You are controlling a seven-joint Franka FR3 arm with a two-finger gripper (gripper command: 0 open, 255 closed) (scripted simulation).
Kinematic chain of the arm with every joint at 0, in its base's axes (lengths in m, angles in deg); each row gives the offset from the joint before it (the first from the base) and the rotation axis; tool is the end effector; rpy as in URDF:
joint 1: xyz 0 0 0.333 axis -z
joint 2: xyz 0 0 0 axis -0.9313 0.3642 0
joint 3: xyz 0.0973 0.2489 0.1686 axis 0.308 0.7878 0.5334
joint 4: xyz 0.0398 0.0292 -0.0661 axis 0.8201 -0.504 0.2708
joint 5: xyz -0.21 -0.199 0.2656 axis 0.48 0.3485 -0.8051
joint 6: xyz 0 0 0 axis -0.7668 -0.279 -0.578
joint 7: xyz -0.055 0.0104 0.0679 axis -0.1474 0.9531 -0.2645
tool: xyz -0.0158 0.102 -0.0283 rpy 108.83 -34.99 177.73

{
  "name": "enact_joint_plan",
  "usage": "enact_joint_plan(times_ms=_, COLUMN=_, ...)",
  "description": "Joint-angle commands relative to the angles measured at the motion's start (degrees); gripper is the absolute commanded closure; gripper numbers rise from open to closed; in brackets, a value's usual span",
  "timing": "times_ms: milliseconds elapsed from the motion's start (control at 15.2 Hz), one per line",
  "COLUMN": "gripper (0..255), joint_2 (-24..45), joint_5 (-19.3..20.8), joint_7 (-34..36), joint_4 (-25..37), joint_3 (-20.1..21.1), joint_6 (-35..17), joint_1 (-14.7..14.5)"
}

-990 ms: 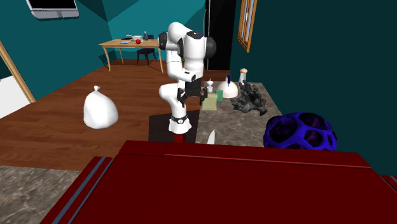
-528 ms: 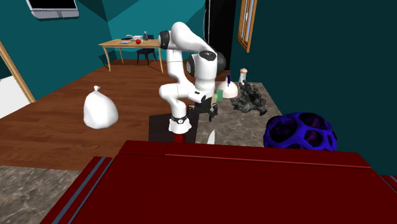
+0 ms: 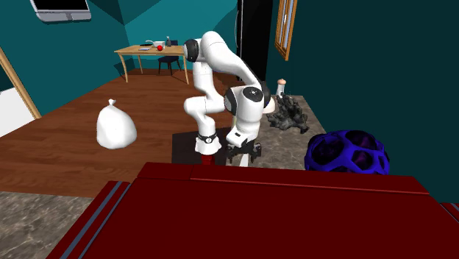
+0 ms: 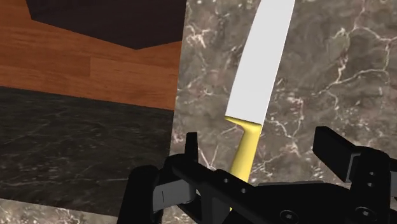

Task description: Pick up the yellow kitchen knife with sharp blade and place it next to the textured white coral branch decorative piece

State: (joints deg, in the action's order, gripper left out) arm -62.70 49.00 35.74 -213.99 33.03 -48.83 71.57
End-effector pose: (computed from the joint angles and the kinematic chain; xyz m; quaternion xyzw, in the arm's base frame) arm 0.4900 0.1015 0.4170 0.9943 -0.0706 -0.0754 0.0246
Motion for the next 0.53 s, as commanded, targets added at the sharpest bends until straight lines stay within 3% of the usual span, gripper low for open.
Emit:
enact_joint_plan(times_ms=0, gripper=0, joint_2=5.4, joint_5=0.9, joint_7=2.7, joint_4=2.9, joint_3=0.4, joint_6=-1.6, joint_1=0.0)
enact_joint_plan(times_ms=132, gripper=0, joint_2=9.6, joint_5=1.7, joint_7=4.9, joint_4=5.3, joint_3=0.5, joint_6=-2.5, joint_1=-0.2)
enact_joint_plan(times_ms=462, gripper=0, joint_2=10.7, joint_5=2.0, joint_7=5.1, joint_4=2.5, joint_3=0.4, joint_6=-6.3, joint_1=-0.3)
